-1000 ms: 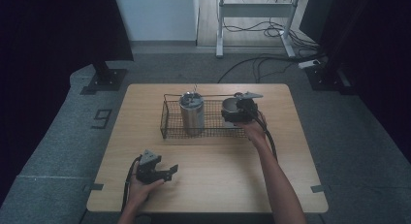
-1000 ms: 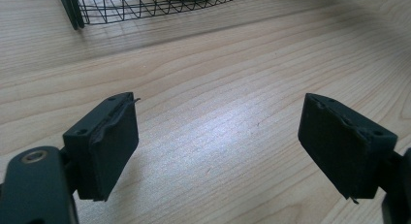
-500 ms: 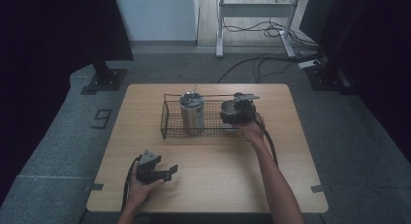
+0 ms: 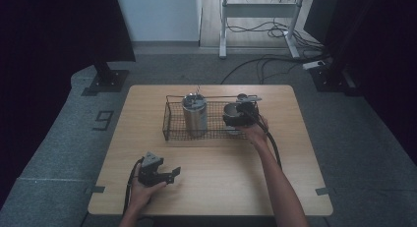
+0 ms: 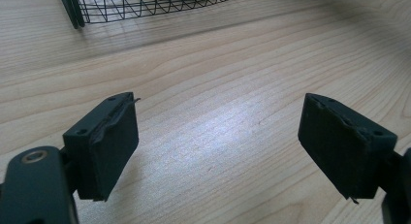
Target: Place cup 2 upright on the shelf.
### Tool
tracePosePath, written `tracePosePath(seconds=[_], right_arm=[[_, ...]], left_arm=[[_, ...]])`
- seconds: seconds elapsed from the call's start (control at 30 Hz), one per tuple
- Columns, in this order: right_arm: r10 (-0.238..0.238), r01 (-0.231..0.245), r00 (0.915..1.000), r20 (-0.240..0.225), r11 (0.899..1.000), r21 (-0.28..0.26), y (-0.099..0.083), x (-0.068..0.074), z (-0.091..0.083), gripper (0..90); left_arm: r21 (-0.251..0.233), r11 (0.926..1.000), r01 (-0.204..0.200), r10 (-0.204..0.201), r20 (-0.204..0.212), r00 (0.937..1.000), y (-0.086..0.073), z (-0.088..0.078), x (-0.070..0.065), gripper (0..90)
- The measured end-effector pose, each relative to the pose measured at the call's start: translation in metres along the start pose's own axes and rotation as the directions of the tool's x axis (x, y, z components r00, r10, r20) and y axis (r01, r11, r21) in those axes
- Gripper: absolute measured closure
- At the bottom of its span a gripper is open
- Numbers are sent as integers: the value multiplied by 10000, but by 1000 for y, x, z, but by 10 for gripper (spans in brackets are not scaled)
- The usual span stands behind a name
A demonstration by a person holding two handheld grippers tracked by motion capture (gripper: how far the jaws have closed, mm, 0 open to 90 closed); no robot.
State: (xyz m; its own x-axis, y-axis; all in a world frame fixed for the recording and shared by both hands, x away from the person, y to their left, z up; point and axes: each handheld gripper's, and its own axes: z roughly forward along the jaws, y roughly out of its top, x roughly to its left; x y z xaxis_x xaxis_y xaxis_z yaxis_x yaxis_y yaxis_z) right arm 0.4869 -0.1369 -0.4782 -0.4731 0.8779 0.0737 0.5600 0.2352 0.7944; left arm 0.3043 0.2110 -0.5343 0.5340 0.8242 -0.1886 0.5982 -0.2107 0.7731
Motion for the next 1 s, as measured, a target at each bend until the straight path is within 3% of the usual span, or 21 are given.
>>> tracePosePath(seconds=[1.0], right_arm=[[-489,455,9983,302,9933,1067,0,4,11,66]], left_arm=[[52,10000,-20,19,50,10000,0,0,0,147]])
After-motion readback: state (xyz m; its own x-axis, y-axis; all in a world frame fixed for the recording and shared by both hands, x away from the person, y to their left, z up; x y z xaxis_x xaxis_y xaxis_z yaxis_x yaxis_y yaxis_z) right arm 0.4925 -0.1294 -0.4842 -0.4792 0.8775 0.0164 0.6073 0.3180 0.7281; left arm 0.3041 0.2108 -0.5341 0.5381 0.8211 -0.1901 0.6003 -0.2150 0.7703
